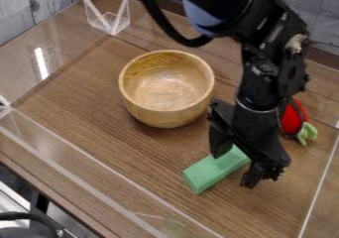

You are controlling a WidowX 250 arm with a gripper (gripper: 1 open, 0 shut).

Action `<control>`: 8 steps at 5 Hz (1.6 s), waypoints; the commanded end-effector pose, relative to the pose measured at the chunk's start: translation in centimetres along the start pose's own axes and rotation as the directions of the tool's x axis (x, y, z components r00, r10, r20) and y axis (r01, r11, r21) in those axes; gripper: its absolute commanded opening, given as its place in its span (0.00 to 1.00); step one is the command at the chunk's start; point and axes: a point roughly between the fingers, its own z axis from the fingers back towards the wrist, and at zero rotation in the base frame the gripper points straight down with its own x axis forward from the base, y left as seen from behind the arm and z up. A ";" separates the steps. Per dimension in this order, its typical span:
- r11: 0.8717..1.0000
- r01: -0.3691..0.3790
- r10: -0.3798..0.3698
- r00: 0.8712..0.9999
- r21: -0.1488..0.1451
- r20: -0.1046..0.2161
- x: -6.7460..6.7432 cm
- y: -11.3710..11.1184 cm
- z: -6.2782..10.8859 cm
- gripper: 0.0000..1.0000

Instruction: Put the green object in the brown bowl

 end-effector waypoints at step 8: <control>0.978 -0.210 0.210 0.977 0.003 0.039 -0.3 1.9 -1.6 1.00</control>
